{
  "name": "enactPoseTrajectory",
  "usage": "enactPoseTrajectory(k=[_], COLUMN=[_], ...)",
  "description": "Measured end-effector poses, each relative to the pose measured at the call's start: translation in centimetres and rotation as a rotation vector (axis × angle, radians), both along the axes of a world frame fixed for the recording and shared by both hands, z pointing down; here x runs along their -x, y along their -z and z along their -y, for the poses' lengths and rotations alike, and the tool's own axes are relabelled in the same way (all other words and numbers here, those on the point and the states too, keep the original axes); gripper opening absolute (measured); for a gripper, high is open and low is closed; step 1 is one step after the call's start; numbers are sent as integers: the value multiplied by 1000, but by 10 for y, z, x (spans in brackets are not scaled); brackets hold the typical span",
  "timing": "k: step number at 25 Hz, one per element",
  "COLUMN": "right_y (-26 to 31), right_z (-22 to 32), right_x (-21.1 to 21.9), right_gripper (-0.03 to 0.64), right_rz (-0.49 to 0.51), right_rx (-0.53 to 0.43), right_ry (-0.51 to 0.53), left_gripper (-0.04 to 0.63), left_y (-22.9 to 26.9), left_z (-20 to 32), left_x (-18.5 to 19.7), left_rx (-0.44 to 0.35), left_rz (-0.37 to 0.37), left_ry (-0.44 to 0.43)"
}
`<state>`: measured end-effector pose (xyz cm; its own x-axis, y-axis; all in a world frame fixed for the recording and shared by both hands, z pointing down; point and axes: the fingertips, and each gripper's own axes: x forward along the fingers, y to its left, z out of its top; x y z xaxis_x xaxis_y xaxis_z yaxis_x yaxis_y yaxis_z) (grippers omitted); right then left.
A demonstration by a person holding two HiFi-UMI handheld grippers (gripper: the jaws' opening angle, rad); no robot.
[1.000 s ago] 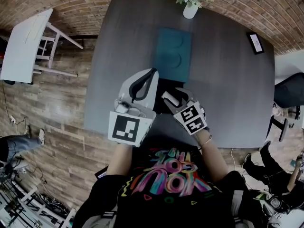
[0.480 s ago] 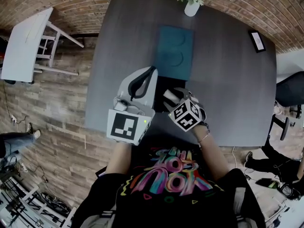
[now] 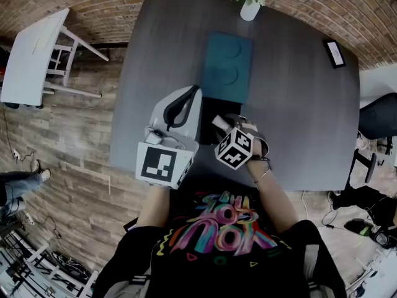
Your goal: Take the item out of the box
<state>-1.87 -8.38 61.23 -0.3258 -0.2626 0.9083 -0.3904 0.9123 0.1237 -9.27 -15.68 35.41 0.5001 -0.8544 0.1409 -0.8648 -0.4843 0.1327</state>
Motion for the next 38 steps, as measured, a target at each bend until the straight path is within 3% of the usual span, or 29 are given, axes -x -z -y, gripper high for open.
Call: enactPoseTrajectory(k=[6, 17, 29, 38], right_y=[-6, -7, 4, 36], right_z=[2, 4, 2, 10], right_x=[-3, -6, -5, -8], right_gripper=[151, 130, 124, 124], right_rz=[-86, -105, 15, 123], right_rx=[-3, -20, 18, -15], right_ry=[22, 37, -26, -86], left_gripper=[2, 2, 2, 2], left_y=[-2, 2, 8, 10], left_z=[-2, 0, 2, 5], left_x=[1, -5, 6, 14], left_rx=[4, -27, -52, -55], left_rz=[-4, 7, 27, 28], left_ry=[7, -13, -7, 3])
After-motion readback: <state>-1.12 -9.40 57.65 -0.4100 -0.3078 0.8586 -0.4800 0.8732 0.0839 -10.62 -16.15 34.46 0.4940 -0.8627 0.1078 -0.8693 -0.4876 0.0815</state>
